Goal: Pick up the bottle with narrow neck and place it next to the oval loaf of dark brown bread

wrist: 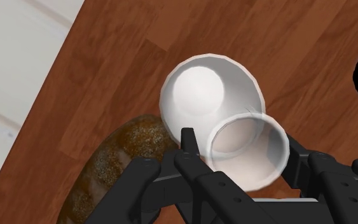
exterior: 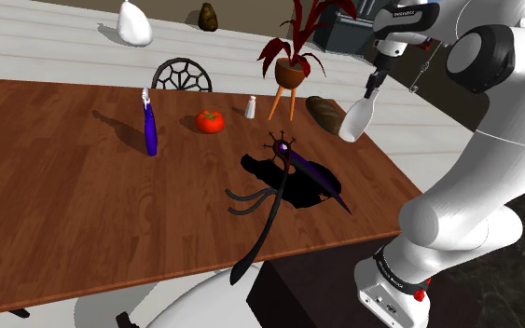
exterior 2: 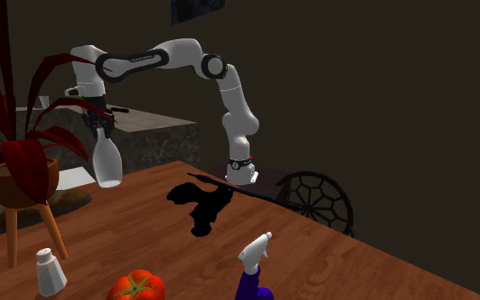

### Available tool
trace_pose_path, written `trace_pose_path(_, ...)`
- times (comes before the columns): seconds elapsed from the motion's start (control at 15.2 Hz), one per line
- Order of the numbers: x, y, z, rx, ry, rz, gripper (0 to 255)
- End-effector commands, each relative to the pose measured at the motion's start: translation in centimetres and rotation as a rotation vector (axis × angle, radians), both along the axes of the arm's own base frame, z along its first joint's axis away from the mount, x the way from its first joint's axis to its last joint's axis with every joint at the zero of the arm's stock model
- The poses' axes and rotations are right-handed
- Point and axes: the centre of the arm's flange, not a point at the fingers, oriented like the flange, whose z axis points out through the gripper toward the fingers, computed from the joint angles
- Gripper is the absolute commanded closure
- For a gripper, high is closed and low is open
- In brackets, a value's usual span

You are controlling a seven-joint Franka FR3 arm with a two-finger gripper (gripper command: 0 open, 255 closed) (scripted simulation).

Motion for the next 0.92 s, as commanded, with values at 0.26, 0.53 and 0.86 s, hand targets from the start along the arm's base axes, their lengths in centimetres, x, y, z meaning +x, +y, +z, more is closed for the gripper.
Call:
trace_pose_path(0.26,-0.1,0.0,-3.2,-0.001,-0.001,0.000,255)
trace_pose_path(0.53,-0.1,0.0,-4.8,-0.001,-0.001,0.000,255)
trace_pose_path(0.86,-0.1,0.0,-4.8,-0.001,-0.001,0.000,255)
